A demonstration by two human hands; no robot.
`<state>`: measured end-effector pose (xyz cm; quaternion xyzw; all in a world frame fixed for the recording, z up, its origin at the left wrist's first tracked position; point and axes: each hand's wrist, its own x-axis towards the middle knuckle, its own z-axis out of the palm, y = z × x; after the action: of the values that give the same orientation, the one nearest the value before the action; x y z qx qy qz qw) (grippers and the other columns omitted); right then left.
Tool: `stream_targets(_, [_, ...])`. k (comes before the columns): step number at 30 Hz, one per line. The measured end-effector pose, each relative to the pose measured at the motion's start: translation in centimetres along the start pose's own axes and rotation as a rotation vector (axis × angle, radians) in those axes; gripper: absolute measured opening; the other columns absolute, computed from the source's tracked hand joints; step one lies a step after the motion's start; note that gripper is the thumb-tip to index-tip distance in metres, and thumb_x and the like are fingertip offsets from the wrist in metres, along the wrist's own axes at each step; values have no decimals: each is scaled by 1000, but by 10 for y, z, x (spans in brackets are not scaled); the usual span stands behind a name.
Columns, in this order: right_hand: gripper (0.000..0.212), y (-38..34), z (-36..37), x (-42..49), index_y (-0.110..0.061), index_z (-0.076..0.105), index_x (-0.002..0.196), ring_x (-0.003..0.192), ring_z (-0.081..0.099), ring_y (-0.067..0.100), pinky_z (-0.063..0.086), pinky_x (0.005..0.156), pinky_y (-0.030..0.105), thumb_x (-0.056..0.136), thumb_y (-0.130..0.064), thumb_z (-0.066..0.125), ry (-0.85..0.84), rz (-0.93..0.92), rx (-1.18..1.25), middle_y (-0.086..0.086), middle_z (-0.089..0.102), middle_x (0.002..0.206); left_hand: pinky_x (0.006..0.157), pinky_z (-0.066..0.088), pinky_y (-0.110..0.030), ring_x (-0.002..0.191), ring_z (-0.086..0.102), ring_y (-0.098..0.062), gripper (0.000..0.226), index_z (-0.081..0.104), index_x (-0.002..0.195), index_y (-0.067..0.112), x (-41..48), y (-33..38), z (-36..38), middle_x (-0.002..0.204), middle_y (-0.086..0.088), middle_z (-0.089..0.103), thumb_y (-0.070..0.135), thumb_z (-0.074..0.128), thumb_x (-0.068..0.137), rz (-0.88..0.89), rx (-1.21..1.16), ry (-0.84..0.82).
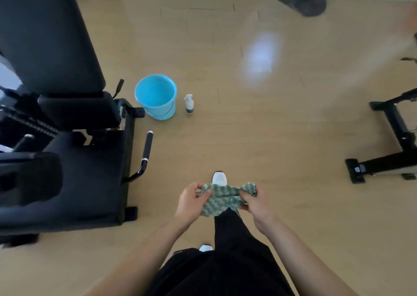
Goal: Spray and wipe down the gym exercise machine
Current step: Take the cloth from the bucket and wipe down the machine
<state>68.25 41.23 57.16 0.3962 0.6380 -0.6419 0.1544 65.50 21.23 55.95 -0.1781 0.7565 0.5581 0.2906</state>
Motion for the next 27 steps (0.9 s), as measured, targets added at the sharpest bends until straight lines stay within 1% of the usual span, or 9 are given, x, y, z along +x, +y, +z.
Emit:
stream_targets(3, [7,-51,18,64,-7,62,107,78,68,16,58,58,24,100,-4,61,-44,-4,0,6,68,94,69,65,-43,85,77,-25,15,62,104,13,54,31,-8,101,-13,76,24,70,98,-72,-34,16])
stream_targets(5, [6,-89,31,104,-11,66,99,79,71,21,61,70,35,98,-5,64,-84,-15,-17,9,72,95,73,65,-47,90,77,-27,17,59,110,13,89,58,-15,107,-15,73,20,70,98,-125,-62,36])
stream_targets(11, [10,-202,68,208,-15,68,100,92,75,28,61,85,47,92,-15,74,-204,-27,-221,9,76,101,56,61,-32,84,78,-28,17,59,105,2,177,143,-43,105,-17,74,15,68,99,-169,-99,124])
stream_targets(15, [7,-270,108,260,-18,69,93,86,70,21,52,72,34,91,-16,75,-292,-142,-491,0,73,92,58,60,-30,81,76,-22,16,62,103,2,223,181,-74,99,-15,75,17,69,98,-180,-240,286])
stream_targets(17, [7,-301,135,286,-18,69,91,85,70,19,49,68,31,90,-17,75,-310,-195,-605,-2,73,89,65,64,-35,85,76,-24,13,64,98,4,254,196,-92,100,-17,75,15,71,97,-189,-318,352])
stream_targets(19, [9,-328,168,312,-18,66,85,76,67,17,46,62,28,87,-15,74,-316,-227,-707,-4,70,80,75,66,-42,91,77,-29,8,66,96,6,287,207,-112,101,-18,75,14,69,98,-204,-381,411])
stream_targets(21, [15,-355,203,338,-18,60,77,65,60,16,43,54,26,84,-11,71,-304,-247,-762,-4,63,70,77,66,-39,92,77,-28,6,66,97,8,321,221,-135,99,-15,76,13,67,99,-214,-410,454])
stream_targets(23, [13,-380,241,365,-16,60,78,65,56,16,39,55,29,84,-9,69,-287,-281,-809,-3,60,70,76,65,-35,89,77,-23,4,67,98,10,359,235,-161,97,-11,76,14,66,100,-219,-421,480])
stream_targets(27, [6,-419,320,420,-6,63,89,73,55,19,39,60,32,85,-9,66,-282,-275,-913,3,63,81,84,64,-45,87,76,-24,5,68,96,16,441,254,-217,94,-7,75,20,68,98,-294,-432,550])
